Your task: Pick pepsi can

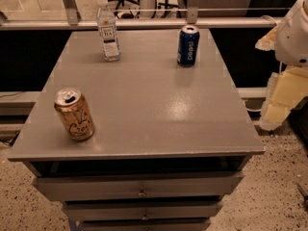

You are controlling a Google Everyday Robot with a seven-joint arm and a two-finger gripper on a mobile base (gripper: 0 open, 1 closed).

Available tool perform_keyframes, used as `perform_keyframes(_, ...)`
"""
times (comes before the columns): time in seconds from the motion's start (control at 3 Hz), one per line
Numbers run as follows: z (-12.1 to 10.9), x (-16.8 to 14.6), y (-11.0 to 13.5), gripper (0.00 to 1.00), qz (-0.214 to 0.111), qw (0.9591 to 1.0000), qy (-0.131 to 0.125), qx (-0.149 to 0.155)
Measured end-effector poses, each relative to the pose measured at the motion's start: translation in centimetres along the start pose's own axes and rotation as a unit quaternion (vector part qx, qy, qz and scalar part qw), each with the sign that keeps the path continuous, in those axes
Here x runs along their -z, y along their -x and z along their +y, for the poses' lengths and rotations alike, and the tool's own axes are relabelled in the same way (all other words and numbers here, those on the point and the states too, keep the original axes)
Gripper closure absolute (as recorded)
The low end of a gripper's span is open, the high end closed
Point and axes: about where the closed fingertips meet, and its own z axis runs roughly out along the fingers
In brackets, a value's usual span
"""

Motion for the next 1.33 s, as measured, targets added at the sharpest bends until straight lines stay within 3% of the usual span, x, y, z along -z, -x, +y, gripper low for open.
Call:
perform_keyframes(0.67, -1.9, -1.5, 0.1, 0.0, -0.008, 0.9997, -0.019, -0.009)
perform_keyframes(1.33, -12.5, -9.2, 0.7, 0.0, -0.075, 0.9924, -0.067, -0.07)
